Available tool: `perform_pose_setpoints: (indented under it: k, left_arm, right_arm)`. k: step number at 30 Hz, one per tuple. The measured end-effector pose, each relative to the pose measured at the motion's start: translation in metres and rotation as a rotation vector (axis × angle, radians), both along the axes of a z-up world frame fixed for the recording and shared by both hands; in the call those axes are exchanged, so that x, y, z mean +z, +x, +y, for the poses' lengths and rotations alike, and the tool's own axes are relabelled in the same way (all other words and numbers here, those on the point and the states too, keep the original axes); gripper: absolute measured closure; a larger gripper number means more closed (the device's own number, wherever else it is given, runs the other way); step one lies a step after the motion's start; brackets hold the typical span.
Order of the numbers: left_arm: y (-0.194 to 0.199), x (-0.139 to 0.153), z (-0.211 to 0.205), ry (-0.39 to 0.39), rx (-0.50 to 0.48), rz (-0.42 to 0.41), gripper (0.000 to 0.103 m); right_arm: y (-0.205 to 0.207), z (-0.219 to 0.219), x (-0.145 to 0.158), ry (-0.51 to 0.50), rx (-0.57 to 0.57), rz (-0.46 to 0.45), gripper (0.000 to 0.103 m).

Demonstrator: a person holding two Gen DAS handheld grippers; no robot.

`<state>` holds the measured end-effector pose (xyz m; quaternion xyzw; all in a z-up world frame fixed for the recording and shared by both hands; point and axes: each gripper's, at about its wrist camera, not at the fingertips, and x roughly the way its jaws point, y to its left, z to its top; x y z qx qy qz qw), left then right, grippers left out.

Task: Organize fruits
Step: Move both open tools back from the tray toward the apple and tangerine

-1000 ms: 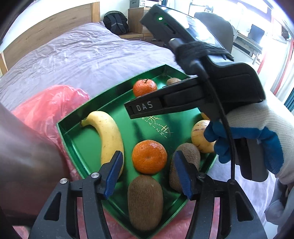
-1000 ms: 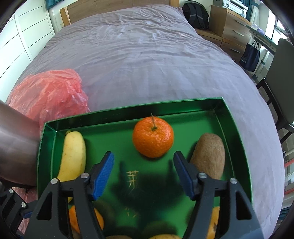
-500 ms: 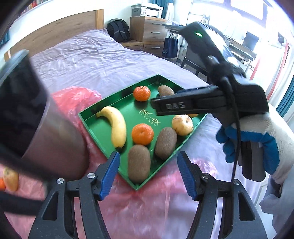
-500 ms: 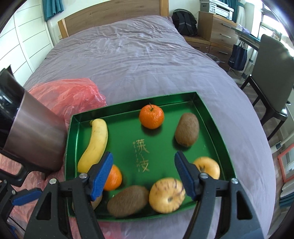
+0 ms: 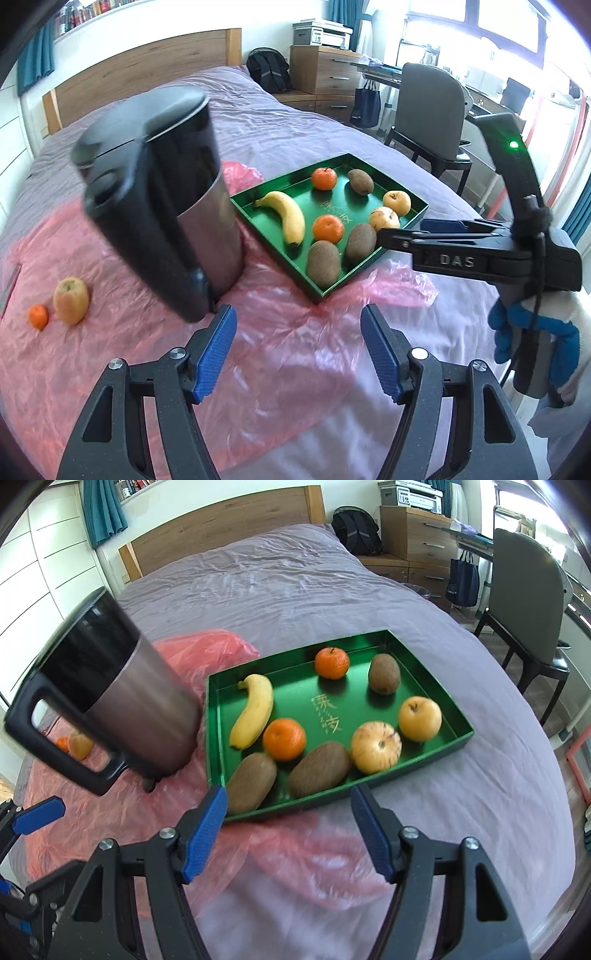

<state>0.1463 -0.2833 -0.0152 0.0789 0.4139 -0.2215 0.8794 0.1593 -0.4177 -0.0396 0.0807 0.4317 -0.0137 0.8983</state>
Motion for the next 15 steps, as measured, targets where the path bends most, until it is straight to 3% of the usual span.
perform_pose_setpoints:
  k: [15]
  left_arm:
    - [-0.063,0.007,0.071,0.005,0.108,-0.023,0.033]
  right_arm:
    - [-0.075,0.048,0.000,0.053,0.007,0.004,0.017]
